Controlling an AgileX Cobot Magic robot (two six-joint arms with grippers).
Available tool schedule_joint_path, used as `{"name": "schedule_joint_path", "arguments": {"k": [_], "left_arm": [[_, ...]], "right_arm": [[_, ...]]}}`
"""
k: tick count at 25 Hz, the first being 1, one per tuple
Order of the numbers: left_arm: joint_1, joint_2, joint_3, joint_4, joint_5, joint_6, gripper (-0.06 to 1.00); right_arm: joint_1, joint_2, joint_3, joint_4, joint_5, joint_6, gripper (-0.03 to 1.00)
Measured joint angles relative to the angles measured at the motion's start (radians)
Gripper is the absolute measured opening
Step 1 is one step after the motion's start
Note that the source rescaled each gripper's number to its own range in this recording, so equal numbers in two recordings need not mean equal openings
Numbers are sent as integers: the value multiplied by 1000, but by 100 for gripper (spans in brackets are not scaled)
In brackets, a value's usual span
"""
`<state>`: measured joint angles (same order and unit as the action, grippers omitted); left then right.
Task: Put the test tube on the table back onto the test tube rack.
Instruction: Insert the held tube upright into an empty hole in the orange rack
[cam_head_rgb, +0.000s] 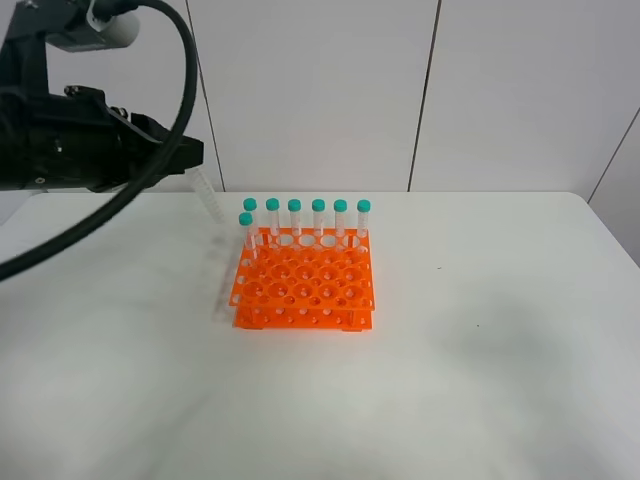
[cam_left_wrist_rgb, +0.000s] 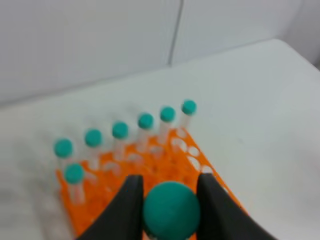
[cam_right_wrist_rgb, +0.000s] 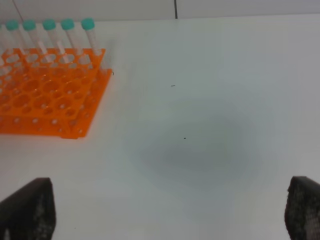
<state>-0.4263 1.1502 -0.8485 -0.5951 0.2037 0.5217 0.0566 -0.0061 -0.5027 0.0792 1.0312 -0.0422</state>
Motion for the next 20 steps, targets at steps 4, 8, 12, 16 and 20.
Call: {"name": "schedule_joint_path", "arguments": {"k": [4, 8, 12, 16, 20], "left_arm": [[-117, 11, 0, 318, -54, -245, 0], [-139, 100, 0, 465, -163, -360, 0], [-139, 203, 0, 487, -294, -370, 0], [-139, 275, 0, 508, -381, -333, 0], [-139, 344, 0, 552, -435, -290, 0]], "right_arm": [[0, 0, 0, 0, 0, 0, 100], [0, 0, 0, 1, 0, 0, 100], [0, 0, 0, 1, 0, 0, 100], [0, 0, 0, 1, 0, 0, 100], [0, 0, 0, 1, 0, 0, 100]]}}
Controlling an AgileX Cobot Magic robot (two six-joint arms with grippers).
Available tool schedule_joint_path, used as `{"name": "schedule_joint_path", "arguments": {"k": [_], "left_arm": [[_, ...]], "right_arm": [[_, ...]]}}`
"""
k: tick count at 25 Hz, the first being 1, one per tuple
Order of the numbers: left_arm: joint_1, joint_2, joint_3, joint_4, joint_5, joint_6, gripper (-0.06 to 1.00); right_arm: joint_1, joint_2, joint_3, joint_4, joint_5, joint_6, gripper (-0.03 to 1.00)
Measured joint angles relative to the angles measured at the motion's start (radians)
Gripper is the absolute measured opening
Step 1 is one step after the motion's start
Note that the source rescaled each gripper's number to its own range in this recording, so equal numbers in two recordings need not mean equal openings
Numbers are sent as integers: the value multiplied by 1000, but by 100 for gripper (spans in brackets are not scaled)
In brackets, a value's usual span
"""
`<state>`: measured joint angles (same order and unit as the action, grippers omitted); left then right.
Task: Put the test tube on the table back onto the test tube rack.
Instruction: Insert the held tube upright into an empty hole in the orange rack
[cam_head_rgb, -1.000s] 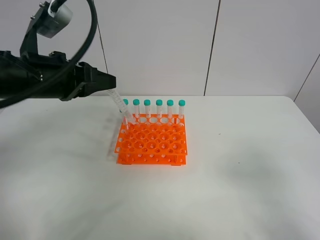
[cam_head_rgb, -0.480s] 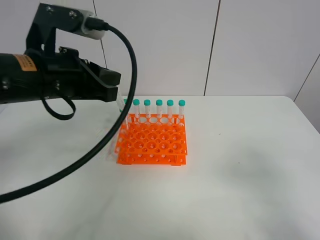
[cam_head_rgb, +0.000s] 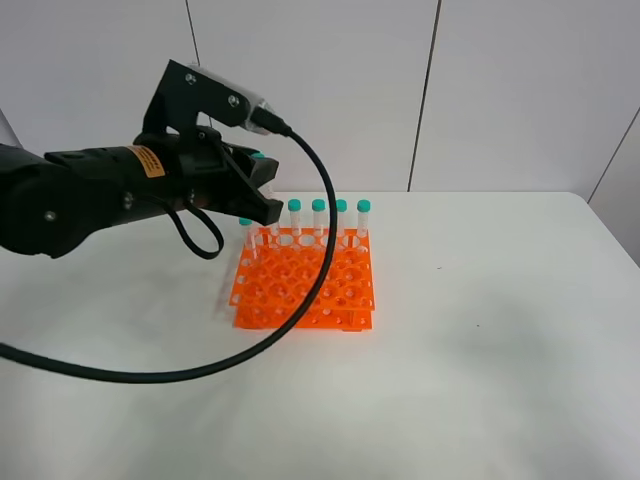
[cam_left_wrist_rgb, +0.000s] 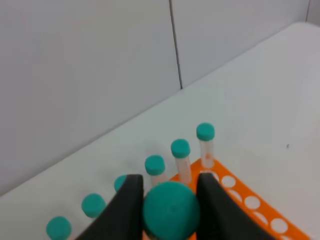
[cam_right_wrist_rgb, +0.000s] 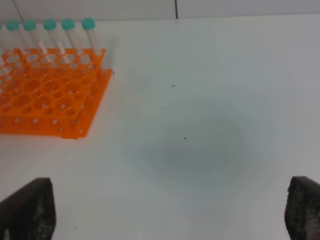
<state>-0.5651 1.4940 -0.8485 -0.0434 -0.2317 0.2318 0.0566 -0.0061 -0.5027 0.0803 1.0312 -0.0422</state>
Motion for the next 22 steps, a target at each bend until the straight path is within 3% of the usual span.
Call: {"name": "schedule_joint_path", "arguments": {"k": [3, 10, 16, 22], "left_arm": [[0, 55, -11, 6, 18, 0, 0], [2, 160, -197, 7, 237, -44, 0], [34, 277, -317, 8, 307, -62, 0], [95, 330, -332, 10, 308, -71, 0]], "right_arm": [[0, 0, 0, 0, 0, 0, 100], [0, 0, 0, 0, 0, 0, 100], [0, 0, 0, 0, 0, 0, 100], [0, 0, 0, 0, 0, 0, 100]]}}
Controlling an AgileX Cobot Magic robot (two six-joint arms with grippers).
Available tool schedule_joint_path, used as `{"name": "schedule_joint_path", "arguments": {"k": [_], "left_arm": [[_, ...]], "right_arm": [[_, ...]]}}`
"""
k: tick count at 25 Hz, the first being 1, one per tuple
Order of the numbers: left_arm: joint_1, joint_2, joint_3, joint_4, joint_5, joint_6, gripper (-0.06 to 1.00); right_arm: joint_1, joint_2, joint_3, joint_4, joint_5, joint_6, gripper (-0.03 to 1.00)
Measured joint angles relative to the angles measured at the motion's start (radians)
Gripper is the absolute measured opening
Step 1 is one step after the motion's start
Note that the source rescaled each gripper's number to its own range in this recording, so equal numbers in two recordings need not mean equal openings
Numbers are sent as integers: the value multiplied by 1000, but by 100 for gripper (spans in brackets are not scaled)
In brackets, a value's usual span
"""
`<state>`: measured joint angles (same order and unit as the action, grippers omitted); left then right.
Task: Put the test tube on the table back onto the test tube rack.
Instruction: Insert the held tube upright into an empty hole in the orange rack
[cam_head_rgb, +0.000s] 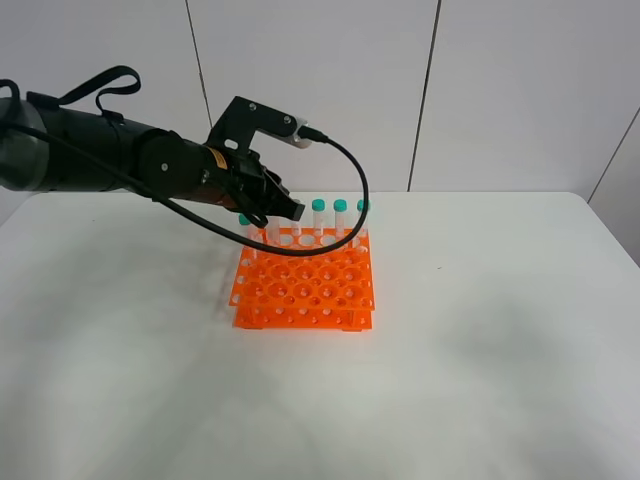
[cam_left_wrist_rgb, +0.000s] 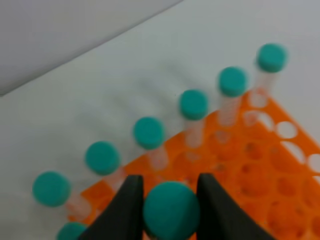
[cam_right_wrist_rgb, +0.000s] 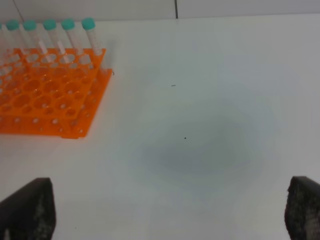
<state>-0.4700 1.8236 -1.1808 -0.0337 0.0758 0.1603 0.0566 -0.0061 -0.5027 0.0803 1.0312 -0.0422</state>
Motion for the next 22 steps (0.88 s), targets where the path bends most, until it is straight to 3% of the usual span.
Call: {"name": "schedule_joint_path", "arguments": {"k": [22], "left_arm": [[19, 43, -38, 1, -52, -67, 0]], "right_arm": [[0, 0, 0, 1, 0, 0, 100]]}}
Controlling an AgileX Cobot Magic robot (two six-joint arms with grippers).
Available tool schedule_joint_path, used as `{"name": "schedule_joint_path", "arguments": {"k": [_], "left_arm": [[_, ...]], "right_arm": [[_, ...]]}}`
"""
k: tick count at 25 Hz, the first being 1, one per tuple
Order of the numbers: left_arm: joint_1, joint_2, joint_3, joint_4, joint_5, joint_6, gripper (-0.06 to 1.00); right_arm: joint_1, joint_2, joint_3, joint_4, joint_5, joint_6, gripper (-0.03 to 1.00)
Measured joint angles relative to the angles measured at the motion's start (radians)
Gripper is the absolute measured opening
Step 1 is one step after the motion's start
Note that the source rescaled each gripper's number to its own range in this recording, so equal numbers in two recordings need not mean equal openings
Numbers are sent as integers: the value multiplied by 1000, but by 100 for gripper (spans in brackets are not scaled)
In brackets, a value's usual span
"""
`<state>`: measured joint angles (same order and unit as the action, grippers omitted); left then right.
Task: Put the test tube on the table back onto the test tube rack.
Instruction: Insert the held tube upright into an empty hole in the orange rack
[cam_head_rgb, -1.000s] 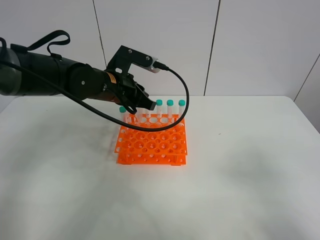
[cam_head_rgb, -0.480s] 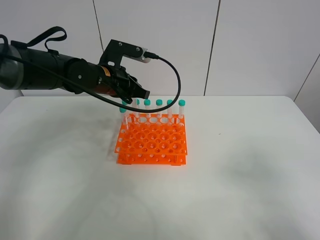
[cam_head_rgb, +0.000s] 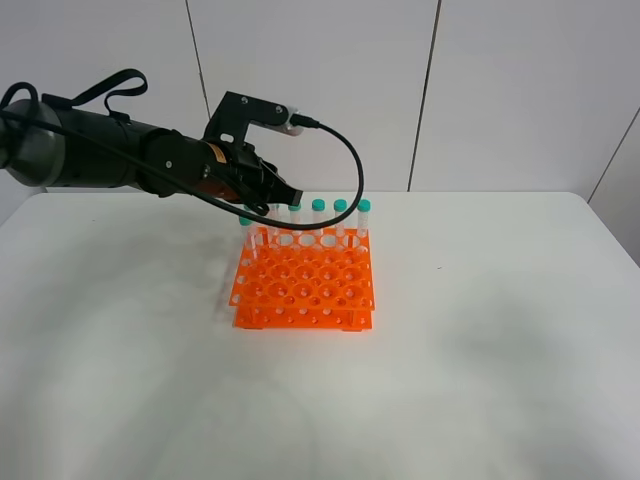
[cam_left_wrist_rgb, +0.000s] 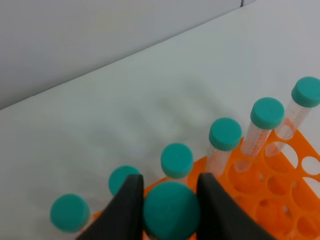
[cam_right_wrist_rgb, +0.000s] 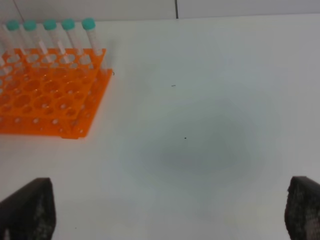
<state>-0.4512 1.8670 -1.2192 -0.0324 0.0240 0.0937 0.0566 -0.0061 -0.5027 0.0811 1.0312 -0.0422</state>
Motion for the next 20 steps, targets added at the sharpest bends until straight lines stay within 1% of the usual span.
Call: {"name": "schedule_joint_path", "arguments": {"k": [4, 20], "left_arm": [[0, 0, 12, 0, -4, -30, 0], [-10, 23, 18, 0, -24, -35, 0]], "right_arm": [[0, 0, 0, 0, 0, 0, 100], [0, 0, 0, 0, 0, 0, 100]]}}
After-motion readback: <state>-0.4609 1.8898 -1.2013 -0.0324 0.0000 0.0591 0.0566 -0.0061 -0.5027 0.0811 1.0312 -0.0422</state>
